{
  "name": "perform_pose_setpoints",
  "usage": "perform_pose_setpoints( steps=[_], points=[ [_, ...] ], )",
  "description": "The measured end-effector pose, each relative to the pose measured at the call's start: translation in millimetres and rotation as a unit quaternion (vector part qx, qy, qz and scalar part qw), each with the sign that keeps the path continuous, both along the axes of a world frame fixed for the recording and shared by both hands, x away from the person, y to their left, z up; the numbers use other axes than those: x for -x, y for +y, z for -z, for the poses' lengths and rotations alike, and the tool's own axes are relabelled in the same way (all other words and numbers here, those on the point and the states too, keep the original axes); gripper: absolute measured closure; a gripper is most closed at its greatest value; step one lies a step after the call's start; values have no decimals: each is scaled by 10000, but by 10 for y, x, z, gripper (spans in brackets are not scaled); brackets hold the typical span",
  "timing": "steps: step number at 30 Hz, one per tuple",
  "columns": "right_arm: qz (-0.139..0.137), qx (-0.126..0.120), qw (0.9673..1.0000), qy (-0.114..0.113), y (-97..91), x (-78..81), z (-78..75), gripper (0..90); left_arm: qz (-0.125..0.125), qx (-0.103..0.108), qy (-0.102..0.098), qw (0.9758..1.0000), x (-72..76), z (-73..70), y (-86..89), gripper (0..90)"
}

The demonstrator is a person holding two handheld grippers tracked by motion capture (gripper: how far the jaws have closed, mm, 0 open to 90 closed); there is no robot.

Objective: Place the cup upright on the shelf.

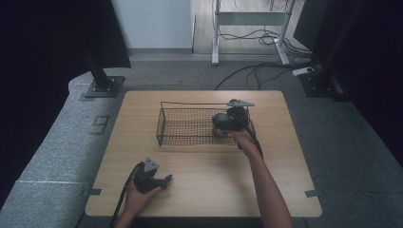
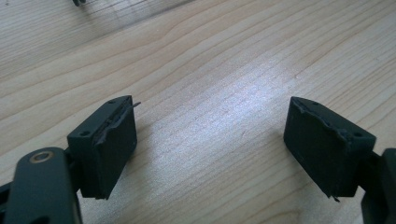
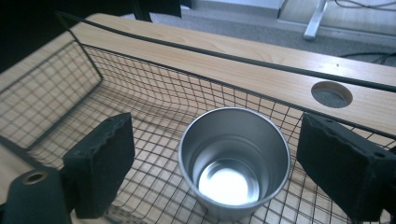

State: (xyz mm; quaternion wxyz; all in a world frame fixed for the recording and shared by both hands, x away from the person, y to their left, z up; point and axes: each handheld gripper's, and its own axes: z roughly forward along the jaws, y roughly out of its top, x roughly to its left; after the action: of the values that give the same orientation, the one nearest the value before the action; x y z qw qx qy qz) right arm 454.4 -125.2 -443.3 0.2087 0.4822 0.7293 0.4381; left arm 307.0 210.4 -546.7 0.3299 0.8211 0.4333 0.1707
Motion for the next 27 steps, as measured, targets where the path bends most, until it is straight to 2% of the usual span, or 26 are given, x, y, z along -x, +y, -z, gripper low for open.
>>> perform_pose_setpoints(
  steps=[5, 7, 8, 10, 11, 12, 14, 17, 18, 23, 24, 27],
  points=[
    [-29, -88, 9999, -114, -69, 157, -9, 127, 0, -1, 0, 10000, 0, 0, 0, 172],
    [-52, -149, 9997, -190, -155, 303, 11, 137, -3, -1, 0, 10000, 1, 0, 0, 173],
    [-52, -149, 9997, -190, -155, 303, 11, 137, -3, -1, 0, 10000, 1, 0, 0, 172],
    [-86, -211, 9994, -279, -278, 465, 50, 152, -5, 6, 1, 10000, 0, 1, -1, 173],
    [-86, -211, 9994, -279, -278, 465, 50, 152, -5, 6, 1, 10000, 0, 1, -1, 173],
    [-85, -257, 9991, -318, -366, 577, 89, 163, -2, 0, 1, 10000, 1, 0, 0, 173],
    [-98, -344, 9989, -307, -456, 688, 137, 167, -3, 1, 1, 10000, 1, 0, -1, 172],
    [-98, -644, 9975, -260, -587, 844, 226, 171, 1, -1, 0, 10000, 0, 0, 0, 173],
    [-80, -667, 9974, -269, -623, 897, 258, 172, -5, 4, -3, 10000, 0, 1, -1, 173],
    [27, -634, 9977, -245, -744, 1076, 387, 174, -2, 0, -1, 10000, 0, 0, -1, 173],
    [81, -566, 9981, -218, -802, 1159, 456, 175, -2, 1, -2, 10000, 0, 0, -1, 173],
    [95, -517, 9985, -178, -846, 1214, 509, 176, -2, 0, -2, 10000, 0, 0, 0, 173]
  ],
)
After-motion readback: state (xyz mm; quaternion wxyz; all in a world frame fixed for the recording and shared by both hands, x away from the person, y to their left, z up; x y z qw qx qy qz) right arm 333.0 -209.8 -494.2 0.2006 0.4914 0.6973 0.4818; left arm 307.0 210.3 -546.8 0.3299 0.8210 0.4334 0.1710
